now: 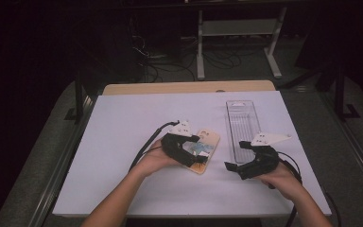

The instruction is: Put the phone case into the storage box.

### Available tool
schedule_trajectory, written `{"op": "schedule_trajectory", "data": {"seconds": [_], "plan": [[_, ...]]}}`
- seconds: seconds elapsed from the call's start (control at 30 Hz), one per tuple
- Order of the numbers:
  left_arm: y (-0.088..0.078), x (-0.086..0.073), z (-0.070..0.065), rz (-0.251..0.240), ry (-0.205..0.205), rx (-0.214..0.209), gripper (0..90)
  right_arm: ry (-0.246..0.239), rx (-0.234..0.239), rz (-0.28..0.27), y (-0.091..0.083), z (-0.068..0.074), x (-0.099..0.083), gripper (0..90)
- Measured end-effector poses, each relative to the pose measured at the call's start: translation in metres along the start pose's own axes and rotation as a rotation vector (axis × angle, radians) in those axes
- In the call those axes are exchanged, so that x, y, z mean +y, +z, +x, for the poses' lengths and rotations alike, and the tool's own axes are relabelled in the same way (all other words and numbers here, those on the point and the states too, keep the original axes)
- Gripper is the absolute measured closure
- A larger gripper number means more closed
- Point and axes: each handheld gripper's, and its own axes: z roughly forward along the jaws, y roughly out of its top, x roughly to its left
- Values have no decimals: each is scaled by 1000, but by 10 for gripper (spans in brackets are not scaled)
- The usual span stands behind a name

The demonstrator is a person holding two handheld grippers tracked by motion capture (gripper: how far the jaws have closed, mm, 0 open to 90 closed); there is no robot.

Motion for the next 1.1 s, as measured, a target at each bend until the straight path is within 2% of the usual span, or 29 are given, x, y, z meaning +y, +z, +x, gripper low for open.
{"op": "schedule_trajectory", "data": {"seconds": [0.17, 0.23, 0.3, 0.33, 0.37, 0.5, 0.57, 0.6, 0.63, 0.8, 0.83, 1.1], "plan": [[8, -5, -1, 7, -15, -4, 390, 1, 0, 0, 0, 0, 0, 3], [13, -8, -1, 14, -17, -19, 494, -1, -1, 0, 0, 0, 0, 3], [17, -9, -2, 29, -21, -35, 560, -1, 0, 0, 0, 0, 0, 3], [19, -10, -3, 34, -18, -39, 629, -2, 0, -1, 0, 0, 0, 3], [20, -10, -3, 41, -9, -44, 629, -2, 0, -1, 0, 0, 0, 3], [28, -11, -7, 53, -6, -49, 753, -1, 0, -1, 0, 0, 0, 3], [32, -13, -8, 79, 5, -56, 814, -1, 0, -1, 0, 0, 0, 3], [35, -14, -11, 69, -17, -56, 854, -1, 0, 0, 0, 0, 0, 3], [36, -15, -12, 80, -16, -54, 875, -1, -2, 0, 0, 0, 0, 3], [44, -17, -16, 117, -3, -61, 897, 0, 0, 0, 0, 0, 0, 3], [45, -17, -17, 119, -11, -61, 897, 1, 0, 1, 0, 0, 0, 3], [55, -21, -23, 163, -1, -47, 897, 0, 0, 1, 0, 0, 0, 3]]}}
